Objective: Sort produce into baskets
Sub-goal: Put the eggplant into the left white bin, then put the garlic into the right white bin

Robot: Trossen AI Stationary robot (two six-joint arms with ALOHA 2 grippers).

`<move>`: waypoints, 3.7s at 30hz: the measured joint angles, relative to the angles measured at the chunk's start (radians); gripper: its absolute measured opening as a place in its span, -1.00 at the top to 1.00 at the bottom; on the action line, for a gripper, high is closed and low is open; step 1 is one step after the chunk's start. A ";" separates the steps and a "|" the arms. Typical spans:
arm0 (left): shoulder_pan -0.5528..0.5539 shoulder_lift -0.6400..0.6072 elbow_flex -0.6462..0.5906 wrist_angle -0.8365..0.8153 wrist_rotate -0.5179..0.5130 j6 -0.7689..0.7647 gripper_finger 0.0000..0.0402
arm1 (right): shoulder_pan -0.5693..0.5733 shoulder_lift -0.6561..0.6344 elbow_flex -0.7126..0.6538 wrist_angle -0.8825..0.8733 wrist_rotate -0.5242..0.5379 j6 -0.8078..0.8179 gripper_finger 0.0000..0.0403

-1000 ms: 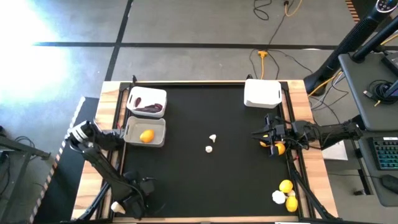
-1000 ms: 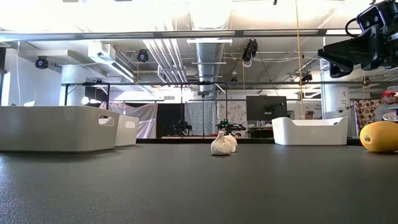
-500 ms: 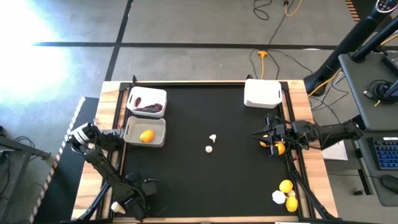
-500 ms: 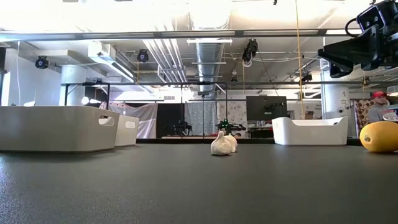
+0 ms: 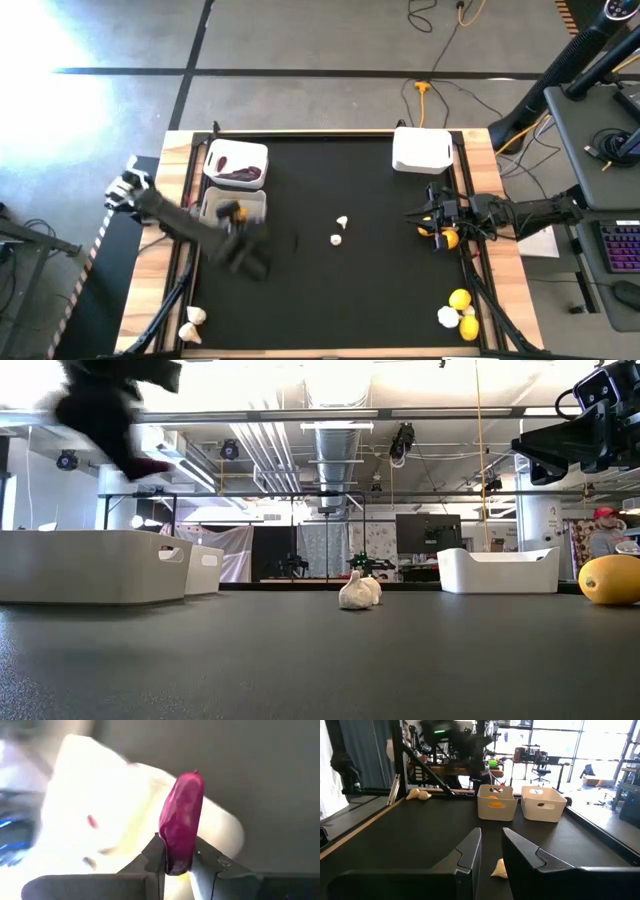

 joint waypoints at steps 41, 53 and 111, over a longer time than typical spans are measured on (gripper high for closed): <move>1.192 0.122 -0.273 0.459 0.186 0.367 0.15 | 0.000 0.000 0.000 0.000 0.000 0.000 0.66; 0.937 -0.096 -0.079 0.416 0.164 0.288 -0.16 | 0.000 0.000 0.000 0.000 0.000 0.000 0.66; 0.246 0.501 -0.351 2.094 0.280 0.856 0.09 | 0.000 0.342 0.000 0.591 -0.498 -0.123 0.66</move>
